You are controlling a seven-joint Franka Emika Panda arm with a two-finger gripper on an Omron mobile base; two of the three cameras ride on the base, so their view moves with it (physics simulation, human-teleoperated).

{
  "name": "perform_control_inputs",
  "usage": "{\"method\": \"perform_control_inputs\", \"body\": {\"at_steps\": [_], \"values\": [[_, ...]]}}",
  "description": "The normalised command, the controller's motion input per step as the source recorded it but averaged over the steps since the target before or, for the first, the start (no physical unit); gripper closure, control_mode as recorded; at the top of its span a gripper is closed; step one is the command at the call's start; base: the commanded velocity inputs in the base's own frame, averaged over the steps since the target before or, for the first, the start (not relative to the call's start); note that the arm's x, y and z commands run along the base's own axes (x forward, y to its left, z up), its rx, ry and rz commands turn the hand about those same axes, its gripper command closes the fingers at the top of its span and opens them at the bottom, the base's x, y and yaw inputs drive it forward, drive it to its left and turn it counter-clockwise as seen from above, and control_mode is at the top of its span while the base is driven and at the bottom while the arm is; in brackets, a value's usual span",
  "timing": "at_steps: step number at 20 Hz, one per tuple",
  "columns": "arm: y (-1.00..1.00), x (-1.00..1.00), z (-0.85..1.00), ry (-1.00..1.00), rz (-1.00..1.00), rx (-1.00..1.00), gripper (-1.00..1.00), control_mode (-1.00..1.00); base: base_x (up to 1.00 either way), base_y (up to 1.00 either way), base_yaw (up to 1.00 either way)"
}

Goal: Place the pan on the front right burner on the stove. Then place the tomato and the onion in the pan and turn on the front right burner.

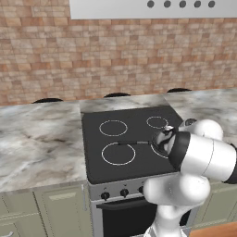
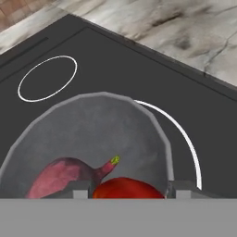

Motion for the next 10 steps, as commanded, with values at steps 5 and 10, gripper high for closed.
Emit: {"method": "perform_control_inputs", "body": {"at_steps": [5, 10], "values": [[0.00, 0.12, 0.00, 0.00, 0.00, 0.00, 1.00, -1.00, 0.00, 0.00, 0.00], [0.00, 0.01, -0.09, 0.00, 0.00, 0.00, 1.00, -1.00, 0.00, 0.00, 0.00]]}}
